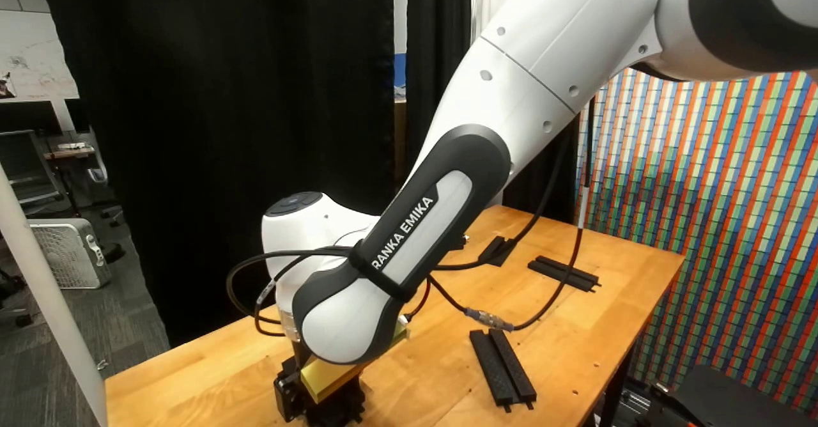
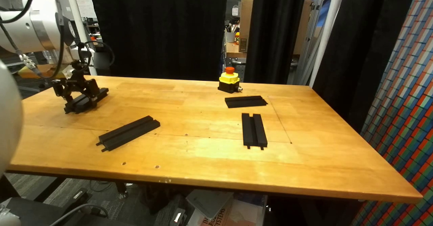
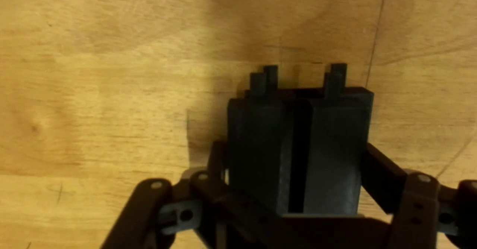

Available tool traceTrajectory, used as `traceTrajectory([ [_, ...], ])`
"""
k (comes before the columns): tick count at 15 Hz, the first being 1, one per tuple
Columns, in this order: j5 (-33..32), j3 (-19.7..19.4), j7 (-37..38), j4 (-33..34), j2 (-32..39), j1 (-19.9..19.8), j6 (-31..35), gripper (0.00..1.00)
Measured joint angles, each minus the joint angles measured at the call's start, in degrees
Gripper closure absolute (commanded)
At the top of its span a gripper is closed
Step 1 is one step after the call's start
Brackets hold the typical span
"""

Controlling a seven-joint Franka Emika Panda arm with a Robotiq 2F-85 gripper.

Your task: Arrange the black objects together

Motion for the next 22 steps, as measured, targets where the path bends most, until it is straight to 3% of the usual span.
traceTrajectory([
  [1, 0.3, 0.1, -0.2, 0.2, 0.0, 0.0, 0.0, 0.51],
  [2, 0.5, 0.2, -0.4, 0.4, 0.0, 0.0, 0.0, 0.53],
  [10, 1.2, 0.1, -2.4, 0.4, -0.2, -3.3, -0.1, 0.54],
  [17, 4.7, -0.6, -11.3, -3.1, -2.8, -12.4, -0.1, 0.54],
  [22, 7.9, -1.0, -22.9, -6.9, -6.1, -21.0, -0.1, 0.54],
])
